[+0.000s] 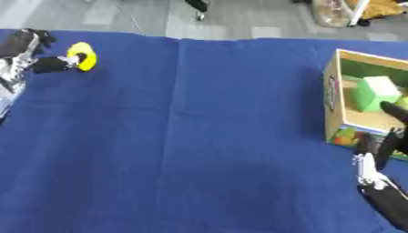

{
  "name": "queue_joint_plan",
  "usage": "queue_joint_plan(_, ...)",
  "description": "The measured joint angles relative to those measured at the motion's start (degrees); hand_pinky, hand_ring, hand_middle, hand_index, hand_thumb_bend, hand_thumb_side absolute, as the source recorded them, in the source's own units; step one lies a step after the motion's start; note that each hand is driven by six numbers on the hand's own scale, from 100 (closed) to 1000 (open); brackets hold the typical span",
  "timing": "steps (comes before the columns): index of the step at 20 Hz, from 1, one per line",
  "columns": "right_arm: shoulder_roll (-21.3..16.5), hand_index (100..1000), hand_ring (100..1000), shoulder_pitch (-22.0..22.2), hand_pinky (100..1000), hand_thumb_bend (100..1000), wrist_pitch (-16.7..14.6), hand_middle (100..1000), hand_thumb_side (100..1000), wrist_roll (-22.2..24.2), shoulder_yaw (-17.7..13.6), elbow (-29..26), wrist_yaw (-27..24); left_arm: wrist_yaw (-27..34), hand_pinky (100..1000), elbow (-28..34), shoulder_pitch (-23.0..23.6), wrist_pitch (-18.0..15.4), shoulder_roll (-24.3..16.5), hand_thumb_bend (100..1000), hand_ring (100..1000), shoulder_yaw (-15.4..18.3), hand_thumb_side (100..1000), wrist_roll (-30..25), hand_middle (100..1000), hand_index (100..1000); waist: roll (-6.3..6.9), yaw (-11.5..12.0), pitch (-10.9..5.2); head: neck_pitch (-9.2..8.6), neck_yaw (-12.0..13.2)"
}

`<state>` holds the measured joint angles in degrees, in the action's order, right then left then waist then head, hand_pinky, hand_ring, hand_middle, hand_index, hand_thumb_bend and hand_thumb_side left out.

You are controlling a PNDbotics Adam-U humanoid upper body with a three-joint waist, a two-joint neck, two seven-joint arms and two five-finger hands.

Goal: Pick up the objects with one hand, pass them to the other hand, and then place them into the box on the other side of the table.

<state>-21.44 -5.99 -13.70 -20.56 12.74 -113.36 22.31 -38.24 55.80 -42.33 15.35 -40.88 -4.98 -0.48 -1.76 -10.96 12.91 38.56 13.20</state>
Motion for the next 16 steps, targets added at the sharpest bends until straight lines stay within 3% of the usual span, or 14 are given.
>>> queue_joint_plan(5,0.9,844,234,0.0,262,100,0.2,229,585,0.2,0.4,0.0,-0.4,0.8,763,-1.5,-0.6,0.4,0.0,599,654,0.2,745,2.6,665,811,-0.13,-1.1,0.77,-0.73,1.1)
queue_joint_plan(9,1.3,841,233,-0.1,261,100,0.3,227,607,0.3,0.7,0.0,-0.5,0.2,753,-2.5,-0.7,1.4,0.1,537,638,0.2,660,4.6,647,794,-0.17,-1.8,1.52,-1.4,1.9)
queue_joint_plan(15,1.8,838,232,-0.1,262,100,0.6,225,623,0.4,0.9,0.0,-0.9,-1.0,725,-3.3,-1.1,2.1,1.1,391,570,0.2,395,6.1,561,717,-0.4,-2.2,1.66,-1.48,2.4)
queue_joint_plan(16,1.9,838,232,-0.1,262,100,0.6,225,623,0.4,0.9,0.0,-0.9,-1.1,724,-3.3,-1.1,2.1,1.2,385,566,0.2,386,6.2,556,713,-0.4,-2.2,1.67,-1.56,2.4)
